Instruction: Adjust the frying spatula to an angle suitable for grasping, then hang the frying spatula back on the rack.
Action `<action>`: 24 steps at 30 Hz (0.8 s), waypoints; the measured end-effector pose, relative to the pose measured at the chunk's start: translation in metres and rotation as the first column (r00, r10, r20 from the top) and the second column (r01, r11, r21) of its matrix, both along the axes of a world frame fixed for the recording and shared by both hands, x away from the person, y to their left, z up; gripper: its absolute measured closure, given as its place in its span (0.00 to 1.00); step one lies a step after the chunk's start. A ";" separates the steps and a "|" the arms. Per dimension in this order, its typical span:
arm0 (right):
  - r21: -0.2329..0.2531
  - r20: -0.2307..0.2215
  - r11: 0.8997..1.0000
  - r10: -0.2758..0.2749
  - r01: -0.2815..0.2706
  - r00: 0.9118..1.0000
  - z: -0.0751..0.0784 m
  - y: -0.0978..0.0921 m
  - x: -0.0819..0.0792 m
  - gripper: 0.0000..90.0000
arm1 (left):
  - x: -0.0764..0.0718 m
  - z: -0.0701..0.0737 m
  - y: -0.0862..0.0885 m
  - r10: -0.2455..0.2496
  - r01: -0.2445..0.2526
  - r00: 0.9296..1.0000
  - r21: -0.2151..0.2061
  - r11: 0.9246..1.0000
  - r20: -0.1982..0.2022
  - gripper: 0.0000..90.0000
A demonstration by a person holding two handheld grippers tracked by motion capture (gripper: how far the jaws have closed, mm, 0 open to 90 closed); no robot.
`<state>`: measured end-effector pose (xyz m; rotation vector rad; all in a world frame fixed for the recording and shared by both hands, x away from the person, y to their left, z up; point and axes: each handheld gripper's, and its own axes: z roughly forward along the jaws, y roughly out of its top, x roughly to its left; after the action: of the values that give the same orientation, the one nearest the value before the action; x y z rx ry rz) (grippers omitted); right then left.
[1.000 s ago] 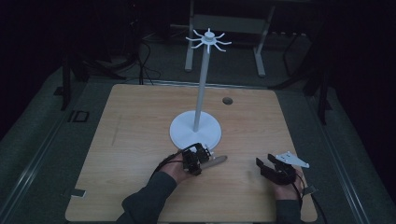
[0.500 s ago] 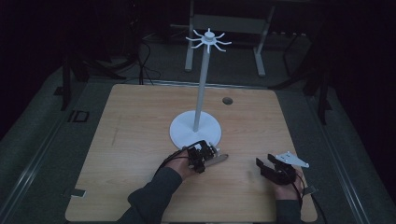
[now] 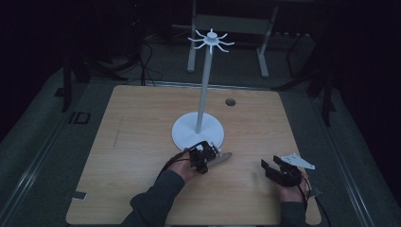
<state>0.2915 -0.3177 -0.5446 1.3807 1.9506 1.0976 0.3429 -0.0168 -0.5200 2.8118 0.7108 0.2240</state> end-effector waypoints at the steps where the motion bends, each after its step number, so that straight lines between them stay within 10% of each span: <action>1: 0.000 0.002 1.000 -0.002 0.002 1.000 0.000 0.000 0.000 0.46 | -0.001 0.002 0.001 -0.001 0.001 1.000 -0.008 1.000 0.005 0.84; 24: 0.006 0.004 0.998 -0.058 0.058 0.998 0.000 -0.007 0.000 0.43 | -0.008 0.035 0.013 0.098 -0.076 0.988 -0.180 0.981 0.117 0.84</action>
<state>0.2916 -0.3245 -0.5441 1.4281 1.8940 1.0798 0.3345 -0.0040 -0.4852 2.5776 0.7852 0.3332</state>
